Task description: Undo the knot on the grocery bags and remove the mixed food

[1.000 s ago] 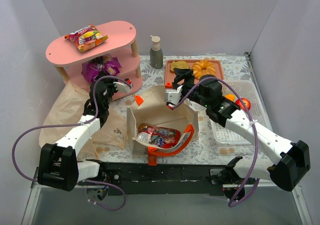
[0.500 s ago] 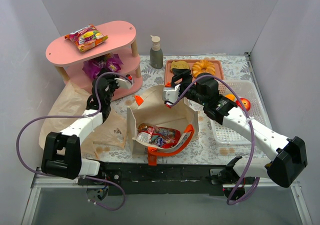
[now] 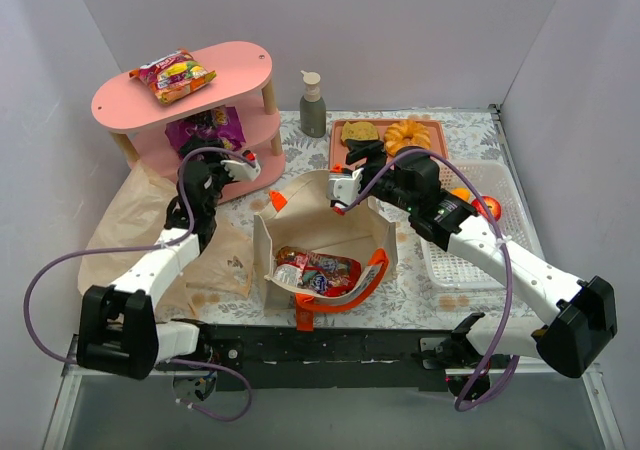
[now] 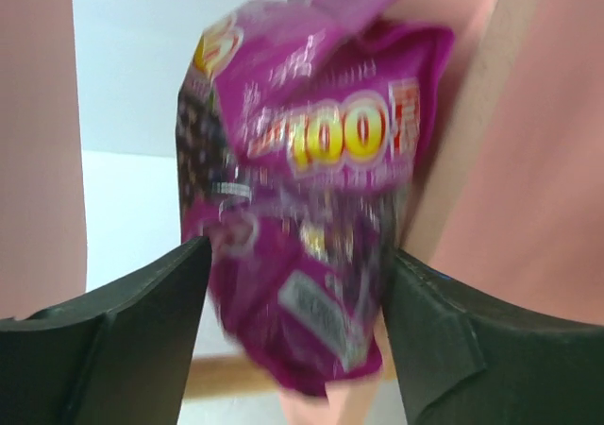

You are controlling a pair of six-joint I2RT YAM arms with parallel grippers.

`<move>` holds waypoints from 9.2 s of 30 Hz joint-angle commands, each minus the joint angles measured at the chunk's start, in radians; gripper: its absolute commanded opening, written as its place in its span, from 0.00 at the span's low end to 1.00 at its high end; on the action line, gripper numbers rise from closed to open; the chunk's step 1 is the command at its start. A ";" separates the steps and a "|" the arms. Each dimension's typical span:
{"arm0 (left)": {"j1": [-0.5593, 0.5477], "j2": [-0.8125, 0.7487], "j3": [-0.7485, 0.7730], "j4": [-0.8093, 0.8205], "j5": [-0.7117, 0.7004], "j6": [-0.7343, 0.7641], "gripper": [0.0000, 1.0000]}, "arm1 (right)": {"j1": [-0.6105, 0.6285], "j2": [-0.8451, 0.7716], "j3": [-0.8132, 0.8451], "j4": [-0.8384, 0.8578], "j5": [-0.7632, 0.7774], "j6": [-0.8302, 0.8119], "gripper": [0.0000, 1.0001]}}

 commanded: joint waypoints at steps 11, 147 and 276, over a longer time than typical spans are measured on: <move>-0.122 -0.398 0.130 -0.668 0.472 -0.562 0.98 | 0.033 -0.007 0.135 -0.147 -0.087 0.323 0.72; -0.306 -0.091 0.296 -0.813 0.787 -1.103 0.00 | 0.082 0.400 0.142 -0.496 -0.534 0.057 0.01; -0.349 0.010 0.623 -0.694 0.399 -0.773 0.80 | -0.079 0.157 0.638 -0.241 -0.293 0.435 0.01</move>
